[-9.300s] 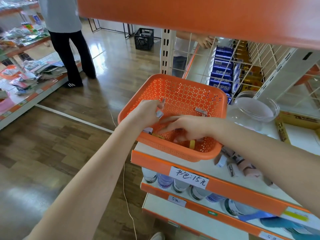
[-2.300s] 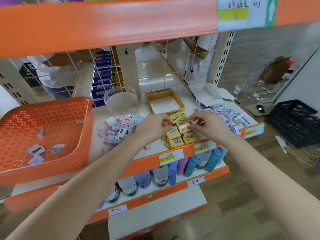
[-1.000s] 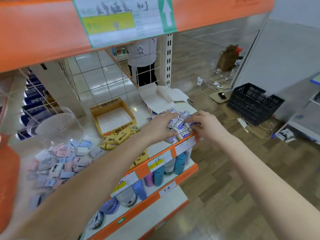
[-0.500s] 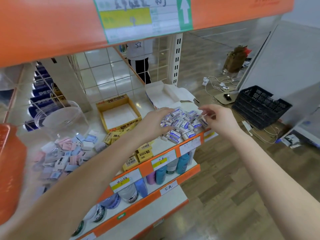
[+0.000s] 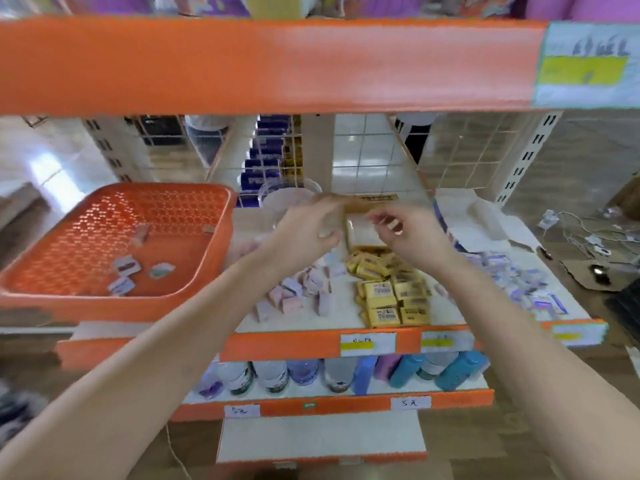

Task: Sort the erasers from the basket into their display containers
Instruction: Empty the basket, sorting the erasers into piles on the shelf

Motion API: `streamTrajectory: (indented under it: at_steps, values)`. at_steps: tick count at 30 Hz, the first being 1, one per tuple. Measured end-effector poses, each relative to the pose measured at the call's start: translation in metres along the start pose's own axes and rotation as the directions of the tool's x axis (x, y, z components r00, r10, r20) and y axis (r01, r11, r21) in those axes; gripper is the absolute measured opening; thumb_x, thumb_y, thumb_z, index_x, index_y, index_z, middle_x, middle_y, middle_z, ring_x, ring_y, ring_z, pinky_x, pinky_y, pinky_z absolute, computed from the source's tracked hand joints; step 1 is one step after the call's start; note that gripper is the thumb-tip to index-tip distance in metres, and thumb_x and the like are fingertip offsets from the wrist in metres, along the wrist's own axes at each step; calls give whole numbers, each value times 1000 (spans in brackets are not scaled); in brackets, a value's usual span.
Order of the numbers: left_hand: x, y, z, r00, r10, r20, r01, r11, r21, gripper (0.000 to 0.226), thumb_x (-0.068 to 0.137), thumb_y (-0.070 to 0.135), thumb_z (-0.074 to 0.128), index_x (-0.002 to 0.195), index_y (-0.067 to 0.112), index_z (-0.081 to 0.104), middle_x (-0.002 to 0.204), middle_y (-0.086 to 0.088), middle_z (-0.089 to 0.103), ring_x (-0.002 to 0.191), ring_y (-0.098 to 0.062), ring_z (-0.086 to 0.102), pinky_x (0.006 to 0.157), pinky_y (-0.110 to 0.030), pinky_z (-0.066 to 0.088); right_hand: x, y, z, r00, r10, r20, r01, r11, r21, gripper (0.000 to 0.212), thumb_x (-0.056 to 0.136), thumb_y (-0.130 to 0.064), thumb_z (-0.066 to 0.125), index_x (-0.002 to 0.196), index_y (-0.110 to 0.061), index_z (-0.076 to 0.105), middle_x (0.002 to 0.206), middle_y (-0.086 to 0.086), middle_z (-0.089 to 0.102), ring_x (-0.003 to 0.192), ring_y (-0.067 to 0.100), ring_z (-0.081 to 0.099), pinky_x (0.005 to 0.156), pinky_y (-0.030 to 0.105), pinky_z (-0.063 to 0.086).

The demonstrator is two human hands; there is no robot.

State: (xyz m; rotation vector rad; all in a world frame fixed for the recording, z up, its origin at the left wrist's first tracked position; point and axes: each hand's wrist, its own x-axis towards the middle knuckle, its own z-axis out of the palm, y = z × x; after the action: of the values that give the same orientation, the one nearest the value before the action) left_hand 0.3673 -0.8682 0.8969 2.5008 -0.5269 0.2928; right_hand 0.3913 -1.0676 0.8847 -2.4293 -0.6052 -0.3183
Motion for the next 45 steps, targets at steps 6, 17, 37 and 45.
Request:
streamTrajectory:
  at_steps: [6,17,37,45]
  values:
    - [-64,-58,-71,962,-208,-179,226,970,88,54,81,5,62,133,15,53,135,-5,54,123,-21,49,97,-18,30,50,-86,63,973,-210,96,202,975,86,21,87,-6,58,104,-12,69,97,-9,61,82,3,52,79,18,43]
    - [-167,-133,-131,785,-502,-363,541,841,5,48,83,5,67,128,18,58,128,0,57,108,-9,52,80,3,28,90,-174,149,846,-503,174,443,847,293,18,84,-11,66,100,-18,71,100,-4,65,91,7,57,85,29,49]
    - [-144,-230,-148,752,-654,82,621,745,245,48,80,13,62,124,30,57,122,1,63,102,-18,62,83,-31,49,186,-240,243,719,-255,646,405,910,-92,63,85,-7,62,142,-16,38,149,7,34,136,26,33,110,34,30]
    - [-125,-242,-139,640,-675,367,636,734,239,46,85,2,61,127,18,55,101,2,56,61,-1,48,48,-14,37,186,-223,273,669,-213,712,500,838,-218,33,85,-9,56,115,-22,61,119,5,58,101,23,57,86,34,47]
